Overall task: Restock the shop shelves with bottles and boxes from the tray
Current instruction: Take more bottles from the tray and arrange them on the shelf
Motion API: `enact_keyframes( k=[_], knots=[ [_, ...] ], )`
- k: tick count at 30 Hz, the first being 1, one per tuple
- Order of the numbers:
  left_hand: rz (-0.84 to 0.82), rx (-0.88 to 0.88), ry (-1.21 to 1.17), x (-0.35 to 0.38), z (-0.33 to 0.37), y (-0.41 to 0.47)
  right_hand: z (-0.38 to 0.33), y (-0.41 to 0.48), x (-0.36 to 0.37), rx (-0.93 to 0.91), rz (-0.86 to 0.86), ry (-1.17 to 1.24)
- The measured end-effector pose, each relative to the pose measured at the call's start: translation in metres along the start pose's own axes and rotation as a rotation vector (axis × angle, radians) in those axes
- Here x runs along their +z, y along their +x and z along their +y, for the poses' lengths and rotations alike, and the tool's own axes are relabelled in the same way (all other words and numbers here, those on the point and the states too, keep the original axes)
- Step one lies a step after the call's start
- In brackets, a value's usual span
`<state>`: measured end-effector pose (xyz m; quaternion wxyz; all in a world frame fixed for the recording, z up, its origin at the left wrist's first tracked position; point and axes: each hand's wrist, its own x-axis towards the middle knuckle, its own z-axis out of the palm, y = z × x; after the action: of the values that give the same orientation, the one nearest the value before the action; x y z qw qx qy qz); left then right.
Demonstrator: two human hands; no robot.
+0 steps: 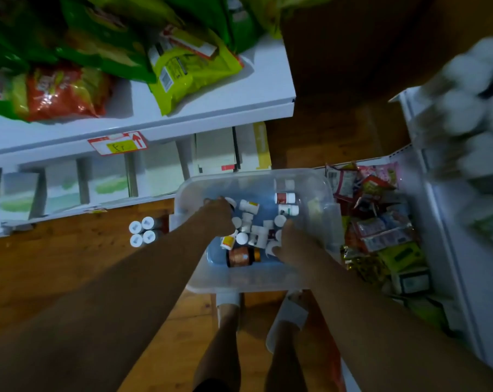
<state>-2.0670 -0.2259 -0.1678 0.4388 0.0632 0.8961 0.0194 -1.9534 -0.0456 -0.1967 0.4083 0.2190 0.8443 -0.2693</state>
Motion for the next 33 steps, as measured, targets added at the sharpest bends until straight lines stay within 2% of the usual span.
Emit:
enact_keyframes(
  k=[1, 4, 8, 11, 14, 18, 21, 23, 27, 31, 33],
  knots=[
    [-0.03, 0.03, -0.061, -0.013, 0.005, -0.012, 0.0, -0.001, -0.003, -0.018, -0.016, -0.005],
    [-0.063, 0.08, -0.304, -0.05, 0.008, -0.05, -0.011, -0.021, -0.027, -0.088, -0.014, 0.187],
    [-0.003, 0.232, -0.958, -0.092, 0.007, -0.118, -0.047, -0.101, -0.092, -0.165, -0.027, 0.897],
    [-0.089, 0.42, -1.431, -0.133, 0.011, -0.178, -0.072, -0.167, -0.138, -0.273, 0.1, 1.22],
    [-0.145, 0.576, -1.646, -0.174, 0.017, -0.226, -0.097, -0.224, -0.18, -0.368, 0.131, 1.397],
    [-0.178, 0.752, -1.751, -0.234, 0.027, -0.292, -0.129, -0.307, -0.233, -0.562, 0.158, 1.484],
    [-0.266, 0.89, -1.769, -0.27, 0.031, -0.339, -0.139, -0.362, -0.256, -0.693, 0.211, 1.471],
    [-0.323, 0.958, -1.765, -0.284, 0.033, -0.366, -0.14, -0.393, -0.263, -0.742, 0.331, 1.425],
    [-0.394, 1.027, -1.687, -0.293, 0.045, -0.409, -0.128, -0.453, -0.266, -0.693, 0.711, 1.311],
    [-0.416, 1.106, -1.533, -0.288, 0.072, -0.445, -0.101, -0.505, -0.253, -0.681, 0.888, 1.263],
    [-0.427, 1.138, -1.484, -0.281, 0.092, -0.462, -0.088, -0.529, -0.244, -0.681, 0.949, 1.342]
  ],
)
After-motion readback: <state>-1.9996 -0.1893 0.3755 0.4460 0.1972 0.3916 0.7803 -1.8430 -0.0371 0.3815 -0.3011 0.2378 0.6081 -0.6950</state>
